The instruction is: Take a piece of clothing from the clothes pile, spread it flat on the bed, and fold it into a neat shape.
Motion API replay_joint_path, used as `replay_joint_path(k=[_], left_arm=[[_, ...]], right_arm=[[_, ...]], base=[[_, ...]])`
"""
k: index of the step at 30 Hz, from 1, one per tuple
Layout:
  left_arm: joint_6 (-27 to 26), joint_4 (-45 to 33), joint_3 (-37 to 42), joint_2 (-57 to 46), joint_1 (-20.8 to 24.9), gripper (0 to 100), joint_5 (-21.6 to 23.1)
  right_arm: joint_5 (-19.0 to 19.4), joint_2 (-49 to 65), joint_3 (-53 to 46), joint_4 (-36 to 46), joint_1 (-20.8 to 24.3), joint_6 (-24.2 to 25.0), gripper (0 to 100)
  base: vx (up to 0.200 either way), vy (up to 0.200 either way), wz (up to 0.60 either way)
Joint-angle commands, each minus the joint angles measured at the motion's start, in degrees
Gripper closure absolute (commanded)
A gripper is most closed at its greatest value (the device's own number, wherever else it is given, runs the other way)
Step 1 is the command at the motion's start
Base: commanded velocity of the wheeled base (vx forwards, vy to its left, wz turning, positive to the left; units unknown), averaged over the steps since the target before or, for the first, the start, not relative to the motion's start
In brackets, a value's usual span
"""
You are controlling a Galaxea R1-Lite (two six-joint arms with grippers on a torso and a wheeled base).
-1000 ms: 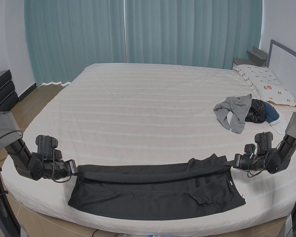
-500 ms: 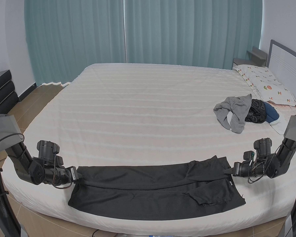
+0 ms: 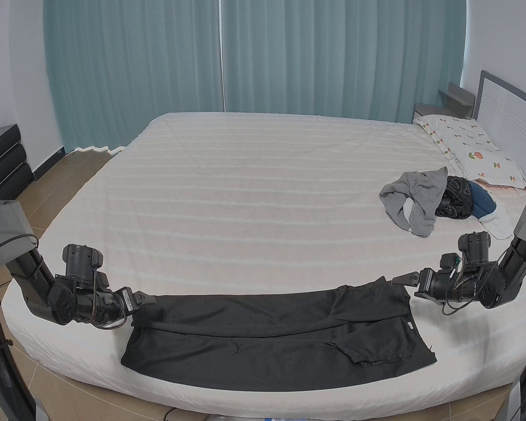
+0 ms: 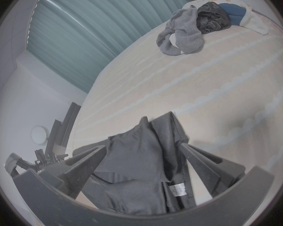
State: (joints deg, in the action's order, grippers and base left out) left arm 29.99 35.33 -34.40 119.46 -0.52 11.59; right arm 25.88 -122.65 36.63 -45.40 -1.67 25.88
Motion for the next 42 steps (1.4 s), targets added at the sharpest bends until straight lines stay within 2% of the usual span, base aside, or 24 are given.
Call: replay_joint_path(k=[1, 5, 9, 23, 24, 32, 38, 39, 42], left_arm=[[6.5, 0.0, -5.1, 0.2, -0.4, 0, 0.0], [9.2, -0.2, -9.2, 4.1, -0.7, 0, -0.3], [9.4, -0.3, -11.4, 6.6, -0.5, 0, -0.2], [9.0, 0.0, -11.8, 9.7, 1.4, 0, -0.5], [8.9, 0.0, -11.9, 10.0, 1.6, 100, -0.5], [9.2, 0.0, -12.4, 10.9, 1.7, 100, -1.0], [10.1, 0.0, -12.7, 10.6, 0.3, 100, -3.8], [12.3, 0.2, -13.1, 10.3, -0.1, 100, -4.2], [14.4, 0.2, -13.8, 10.1, -0.2, 100, -4.4]], right_arm=[[-0.2, -1.3, 1.4, 0.0, 0.5, 4.5, 0], [-0.4, -2.6, 1.7, -0.9, 0.5, 5.3, 0], [-0.5, -2.8, 1.6, -1.0, 0.5, 6.5, 0], [-0.5, -3.2, 1.5, -1.0, 0.0, 7.3, 0], [-0.5, -3.2, 1.5, -1.0, 0.0, 7.3, 0], [-0.5, -3.2, 1.5, -1.0, -0.2, 7.3, 0], [-0.4, -3.2, 1.5, -1.0, -0.2, 7.3, 0], [-0.4, -3.2, 1.5, -1.1, -0.2, 7.4, 0], [-0.4, -3.2, 1.5, -1.0, -0.2, 7.4, 0]], base=[[0.000, 0.000, 0.00], [0.000, 0.000, 0.00], [0.000, 0.000, 0.00], [0.000, 0.000, 0.00], [0.000, 0.000, 0.00], [0.000, 0.000, 0.00], [0.000, 0.000, 0.00], [0.000, 0.000, 0.00], [0.000, 0.000, 0.00]])
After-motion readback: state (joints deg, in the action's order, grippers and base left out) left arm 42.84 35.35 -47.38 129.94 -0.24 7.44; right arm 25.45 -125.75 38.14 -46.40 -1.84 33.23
